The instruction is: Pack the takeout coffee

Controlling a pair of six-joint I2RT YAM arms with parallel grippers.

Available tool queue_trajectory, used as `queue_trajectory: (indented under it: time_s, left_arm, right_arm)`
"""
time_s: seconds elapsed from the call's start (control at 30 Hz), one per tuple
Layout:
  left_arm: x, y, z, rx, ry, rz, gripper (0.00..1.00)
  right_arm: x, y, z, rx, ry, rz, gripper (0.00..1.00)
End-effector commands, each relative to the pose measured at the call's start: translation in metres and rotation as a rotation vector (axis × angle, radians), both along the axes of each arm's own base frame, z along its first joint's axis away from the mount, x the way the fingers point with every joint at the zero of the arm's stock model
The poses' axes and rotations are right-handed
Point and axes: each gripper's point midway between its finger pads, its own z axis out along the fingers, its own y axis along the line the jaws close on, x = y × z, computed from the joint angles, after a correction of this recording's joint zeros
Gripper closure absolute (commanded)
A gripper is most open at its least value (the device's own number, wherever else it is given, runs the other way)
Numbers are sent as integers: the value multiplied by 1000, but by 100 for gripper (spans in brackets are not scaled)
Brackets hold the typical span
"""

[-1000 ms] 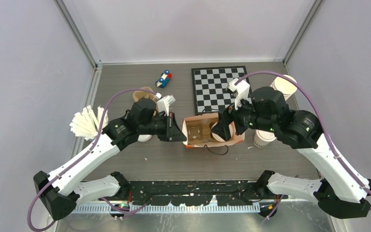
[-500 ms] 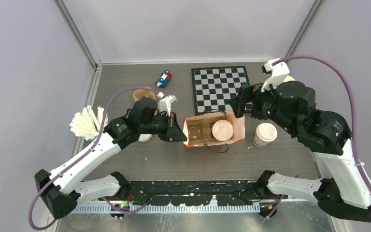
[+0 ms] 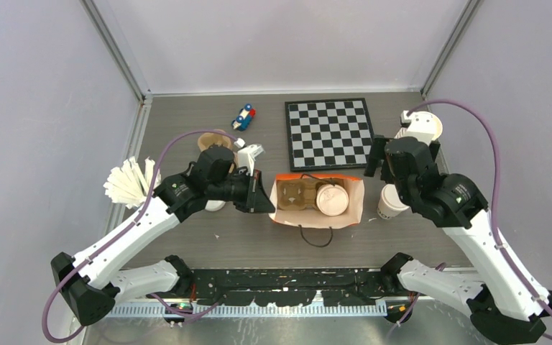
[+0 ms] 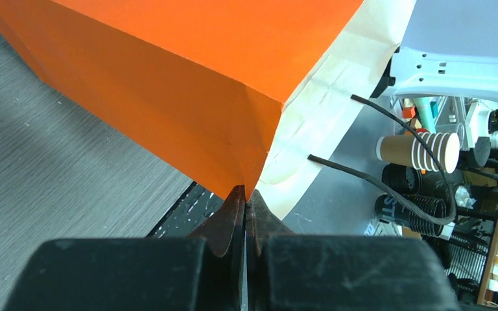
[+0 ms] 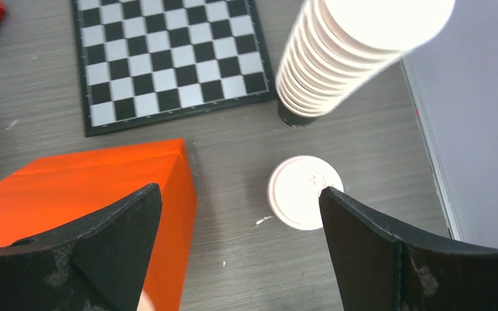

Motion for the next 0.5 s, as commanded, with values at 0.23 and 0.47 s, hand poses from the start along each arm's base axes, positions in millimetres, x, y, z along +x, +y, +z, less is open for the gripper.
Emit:
queue_trajectory:
  time_s: [0.23,0.47]
  left_arm:
    - [-6,4,29,-37,-46,-44,100]
    - [-13,0,36,-85,-36,-79,100]
  right_arm:
    - [9,-39,-54,110,-5,-224,4]
    - [14,-71,-110,172,25,-390,4]
